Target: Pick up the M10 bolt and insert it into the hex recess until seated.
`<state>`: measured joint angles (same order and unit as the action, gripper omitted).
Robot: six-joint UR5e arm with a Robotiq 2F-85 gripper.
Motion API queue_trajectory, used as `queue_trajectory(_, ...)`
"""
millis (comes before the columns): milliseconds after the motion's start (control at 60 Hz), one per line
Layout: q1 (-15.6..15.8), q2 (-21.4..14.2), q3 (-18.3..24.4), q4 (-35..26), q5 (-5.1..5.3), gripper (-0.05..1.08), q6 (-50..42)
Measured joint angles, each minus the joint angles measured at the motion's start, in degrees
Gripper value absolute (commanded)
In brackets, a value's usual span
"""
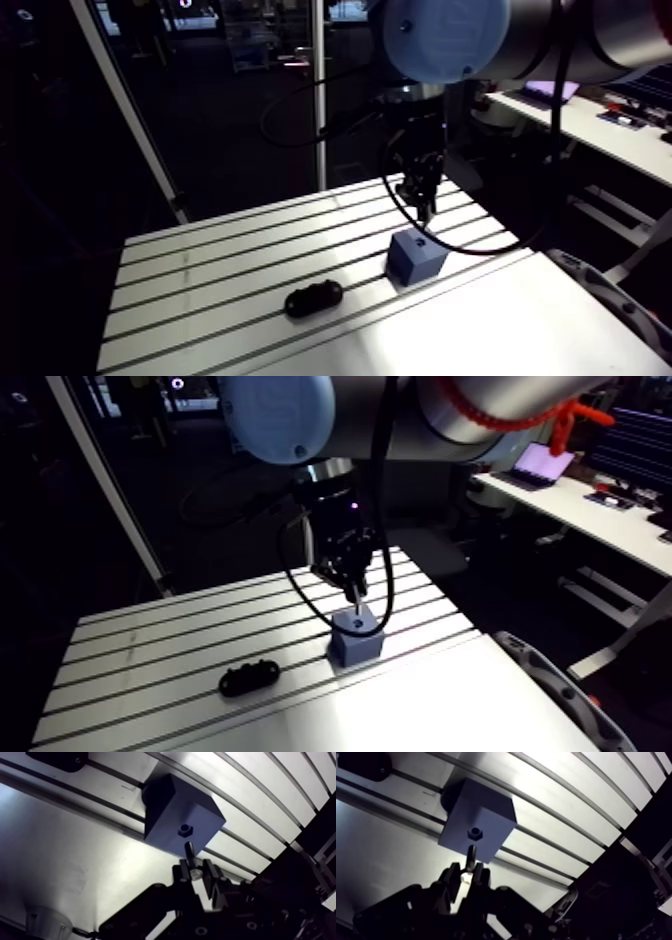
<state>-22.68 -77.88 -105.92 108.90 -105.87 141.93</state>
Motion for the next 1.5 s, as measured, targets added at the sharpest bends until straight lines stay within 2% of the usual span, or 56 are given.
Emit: queue_trajectory(1500, 0.0, 0.9, -1.3, 1.6, 0.0, 1.08, 0.1)
